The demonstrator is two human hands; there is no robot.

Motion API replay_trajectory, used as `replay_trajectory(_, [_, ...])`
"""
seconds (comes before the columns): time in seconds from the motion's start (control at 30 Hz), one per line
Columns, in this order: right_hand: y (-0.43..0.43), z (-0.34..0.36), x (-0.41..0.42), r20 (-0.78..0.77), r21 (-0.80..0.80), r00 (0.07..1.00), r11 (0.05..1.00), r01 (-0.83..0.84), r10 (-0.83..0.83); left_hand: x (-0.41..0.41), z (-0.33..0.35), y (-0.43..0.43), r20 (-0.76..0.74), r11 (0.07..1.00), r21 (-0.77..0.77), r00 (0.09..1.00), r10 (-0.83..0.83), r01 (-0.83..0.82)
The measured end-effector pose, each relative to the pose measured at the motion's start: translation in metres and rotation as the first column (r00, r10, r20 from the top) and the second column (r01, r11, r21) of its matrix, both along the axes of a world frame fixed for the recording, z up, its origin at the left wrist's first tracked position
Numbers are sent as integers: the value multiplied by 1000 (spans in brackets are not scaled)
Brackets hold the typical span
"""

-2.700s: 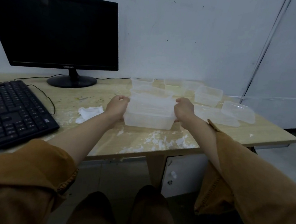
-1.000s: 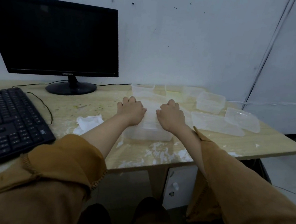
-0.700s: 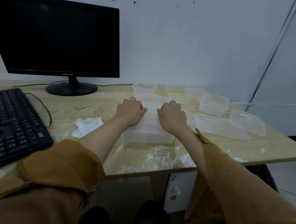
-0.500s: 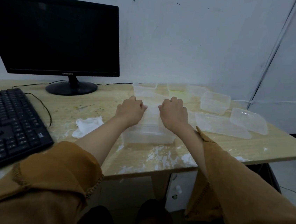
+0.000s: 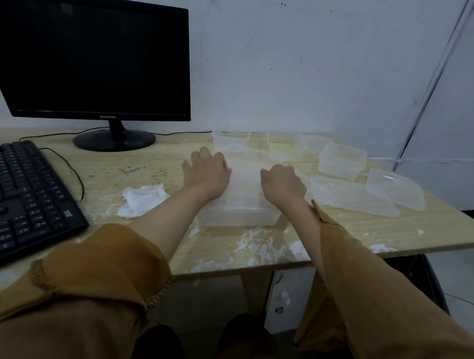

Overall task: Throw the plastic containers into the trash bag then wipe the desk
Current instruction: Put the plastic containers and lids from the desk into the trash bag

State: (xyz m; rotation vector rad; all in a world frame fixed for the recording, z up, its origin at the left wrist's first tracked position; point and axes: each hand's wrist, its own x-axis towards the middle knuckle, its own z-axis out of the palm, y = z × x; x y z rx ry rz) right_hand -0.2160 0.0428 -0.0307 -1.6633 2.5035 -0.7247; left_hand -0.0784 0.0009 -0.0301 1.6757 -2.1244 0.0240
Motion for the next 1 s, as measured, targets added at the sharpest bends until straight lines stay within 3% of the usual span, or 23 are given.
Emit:
replay_trajectory(0.07, [5,-3,-2,42,-69,999,997,23,-20,5,3,9,-203,990,-63,973,115,-130])
replay_trajectory(0.17, [14,-9,-2,129,-270,987,961,-56,93,13,9,23,-571,974,117,789,227,-195])
replay_trajectory(0.27, [20,-14,-4,363,-378,909,924,-56,204,20,7,31,-769,963,245,584,261,-108])
replay_trajectory(0.37, [27,-22,-5,557,-351,801,936,-13,220,26,1,38,-891,955,293,378,251,57])
replay_trajectory(0.4, [29,-25,-5,580,-351,784,936,-4,220,27,-2,41,-906,954,285,350,237,92])
replay_trajectory(0.6, [36,-26,-1,645,-405,712,914,12,277,32,-14,51,-885,990,103,462,48,93])
replay_trajectory(0.9, [50,-26,1,671,-415,698,907,74,251,34,-13,53,-900,964,153,434,45,218])
replay_trajectory(1.0, [61,-25,-9,665,-418,713,902,109,222,29,-23,62,-869,950,114,493,-46,290])
